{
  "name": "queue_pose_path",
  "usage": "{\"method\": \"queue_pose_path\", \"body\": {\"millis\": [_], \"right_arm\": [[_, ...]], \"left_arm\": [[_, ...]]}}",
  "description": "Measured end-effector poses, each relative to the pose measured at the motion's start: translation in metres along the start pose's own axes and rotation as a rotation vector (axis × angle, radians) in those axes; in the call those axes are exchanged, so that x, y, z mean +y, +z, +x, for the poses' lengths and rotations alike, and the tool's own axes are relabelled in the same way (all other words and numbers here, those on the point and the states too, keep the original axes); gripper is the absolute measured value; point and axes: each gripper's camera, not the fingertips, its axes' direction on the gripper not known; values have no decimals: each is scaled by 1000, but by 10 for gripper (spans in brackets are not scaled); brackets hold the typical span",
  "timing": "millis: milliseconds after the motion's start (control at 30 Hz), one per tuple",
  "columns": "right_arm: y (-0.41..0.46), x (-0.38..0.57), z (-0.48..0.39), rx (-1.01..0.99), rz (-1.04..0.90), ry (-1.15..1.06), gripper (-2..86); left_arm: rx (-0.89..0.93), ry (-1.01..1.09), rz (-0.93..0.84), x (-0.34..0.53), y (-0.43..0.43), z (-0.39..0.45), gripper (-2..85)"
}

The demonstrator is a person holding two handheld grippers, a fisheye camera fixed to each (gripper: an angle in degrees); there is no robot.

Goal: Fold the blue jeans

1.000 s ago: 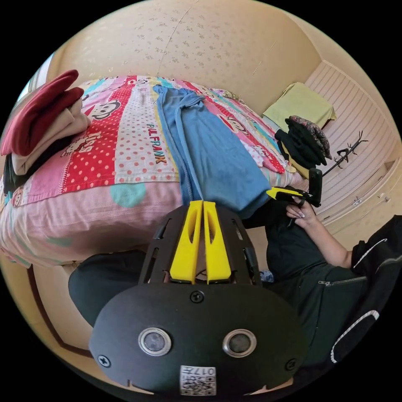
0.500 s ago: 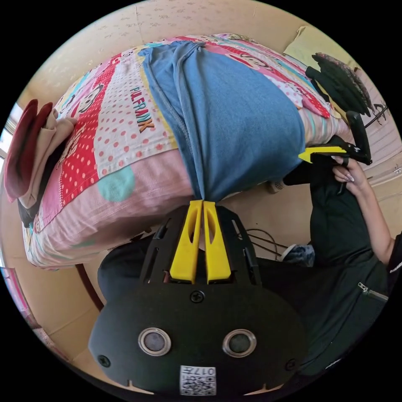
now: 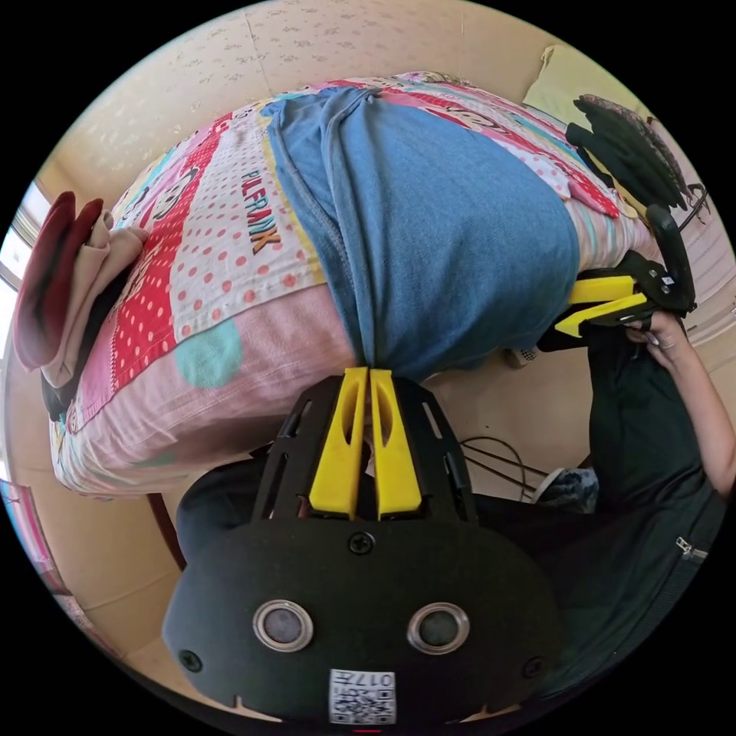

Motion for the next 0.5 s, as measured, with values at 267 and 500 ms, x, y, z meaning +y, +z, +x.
{"method": "queue_pose_path", "body": {"millis": [267, 500], "right_arm": [[18, -12, 45, -136, 67, 40, 89], [-18, -5, 65, -315, 126, 21, 36]], "left_arm": [[31, -17, 9, -14, -10, -24, -8], [63, -23, 15, -19, -32, -62, 7]]}}
